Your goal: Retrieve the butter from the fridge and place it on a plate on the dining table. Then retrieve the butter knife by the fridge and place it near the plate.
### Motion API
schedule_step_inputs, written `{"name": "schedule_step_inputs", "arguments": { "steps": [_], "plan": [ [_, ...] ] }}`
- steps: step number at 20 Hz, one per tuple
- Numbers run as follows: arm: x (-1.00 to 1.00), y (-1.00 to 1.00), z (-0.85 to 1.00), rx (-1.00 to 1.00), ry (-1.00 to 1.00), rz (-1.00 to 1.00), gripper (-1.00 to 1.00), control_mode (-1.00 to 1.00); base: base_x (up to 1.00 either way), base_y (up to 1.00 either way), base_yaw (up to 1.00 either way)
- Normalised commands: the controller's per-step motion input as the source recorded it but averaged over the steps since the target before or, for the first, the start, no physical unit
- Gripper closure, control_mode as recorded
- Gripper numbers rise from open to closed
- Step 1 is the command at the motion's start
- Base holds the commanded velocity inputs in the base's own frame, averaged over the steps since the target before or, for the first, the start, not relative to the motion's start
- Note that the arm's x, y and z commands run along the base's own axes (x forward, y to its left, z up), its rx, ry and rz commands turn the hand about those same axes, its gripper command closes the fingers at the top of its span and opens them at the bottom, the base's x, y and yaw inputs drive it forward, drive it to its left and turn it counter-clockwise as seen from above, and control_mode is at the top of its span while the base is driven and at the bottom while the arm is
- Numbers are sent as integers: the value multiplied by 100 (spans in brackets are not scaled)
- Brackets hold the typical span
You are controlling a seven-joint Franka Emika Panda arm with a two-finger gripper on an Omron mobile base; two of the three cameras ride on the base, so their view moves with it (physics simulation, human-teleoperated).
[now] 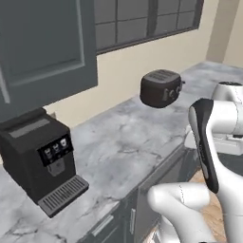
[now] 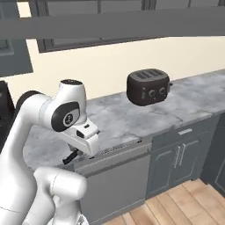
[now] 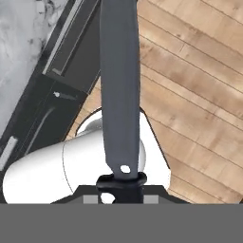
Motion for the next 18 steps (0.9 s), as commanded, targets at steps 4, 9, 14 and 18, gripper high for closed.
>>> {"name": "schedule_step_inputs", "arguments": {
  "steps": [4, 9, 14, 18],
  "plan": [
    [0, 0, 0, 0, 0, 0, 100, 100, 52, -42, -58],
    [0, 0, 0, 0, 0, 0, 100, 100, 53, -40, -57],
    [0, 0, 0, 0, 0, 0, 100, 100, 68, -10, -53],
    [0, 0, 0, 0, 0, 0, 100, 100, 73, -4, -49]
  ]
}}
